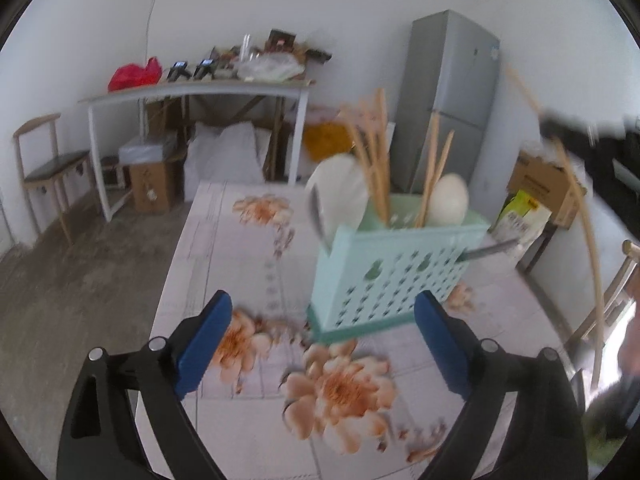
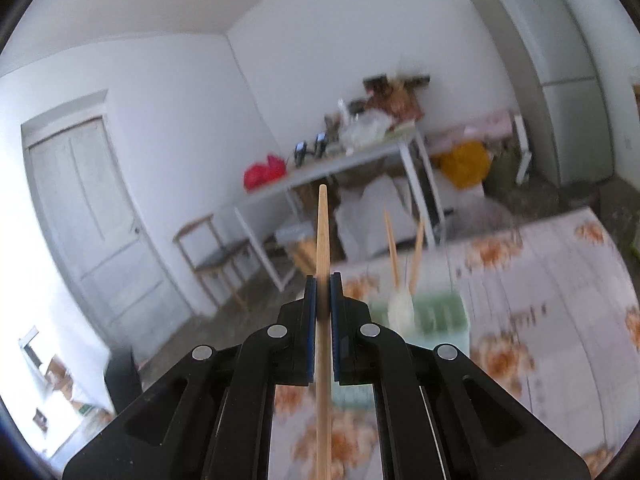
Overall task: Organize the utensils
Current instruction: 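Lower the chopstick into the green holder and open the right gripper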
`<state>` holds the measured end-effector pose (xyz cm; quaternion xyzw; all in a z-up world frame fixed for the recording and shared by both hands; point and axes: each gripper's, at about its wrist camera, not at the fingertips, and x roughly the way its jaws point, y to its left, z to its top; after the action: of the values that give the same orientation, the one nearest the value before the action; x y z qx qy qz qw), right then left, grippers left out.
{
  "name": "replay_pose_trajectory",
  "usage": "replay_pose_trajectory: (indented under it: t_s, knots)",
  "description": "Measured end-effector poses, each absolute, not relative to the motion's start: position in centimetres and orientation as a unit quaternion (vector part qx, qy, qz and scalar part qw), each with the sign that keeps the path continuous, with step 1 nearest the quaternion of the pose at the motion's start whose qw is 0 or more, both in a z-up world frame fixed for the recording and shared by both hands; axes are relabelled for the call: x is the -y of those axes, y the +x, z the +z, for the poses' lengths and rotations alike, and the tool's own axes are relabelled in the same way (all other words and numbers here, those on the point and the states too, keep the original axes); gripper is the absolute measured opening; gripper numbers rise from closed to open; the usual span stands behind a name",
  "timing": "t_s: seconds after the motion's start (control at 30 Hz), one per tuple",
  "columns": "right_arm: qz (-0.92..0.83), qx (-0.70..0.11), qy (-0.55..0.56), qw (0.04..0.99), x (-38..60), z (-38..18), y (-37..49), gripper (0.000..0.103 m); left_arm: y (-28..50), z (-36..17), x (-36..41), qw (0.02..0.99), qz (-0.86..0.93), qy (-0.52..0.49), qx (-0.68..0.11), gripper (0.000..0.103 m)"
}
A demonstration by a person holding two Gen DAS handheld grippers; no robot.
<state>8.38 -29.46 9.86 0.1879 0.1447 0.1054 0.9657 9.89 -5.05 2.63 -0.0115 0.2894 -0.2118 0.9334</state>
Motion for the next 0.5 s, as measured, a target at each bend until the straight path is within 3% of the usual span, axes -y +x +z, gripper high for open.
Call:
replay_pose_trajectory:
  t_s: [0.3, 0.5]
  knots:
    - [0.031, -0.027, 0.189, 0.981, 28.6, 12.8, 13.3, 0.005, 10.9, 1.9, 3.3, 0.934, -0.190, -0.019, -0.302, 0.092]
    - [-0.012, 0.001, 0.169, 0.986, 28.3, 12.8, 16.5, 0.005, 11.6, 1.5, 2.2, 0.934, -0.183, -0.025, -0.306, 0.092]
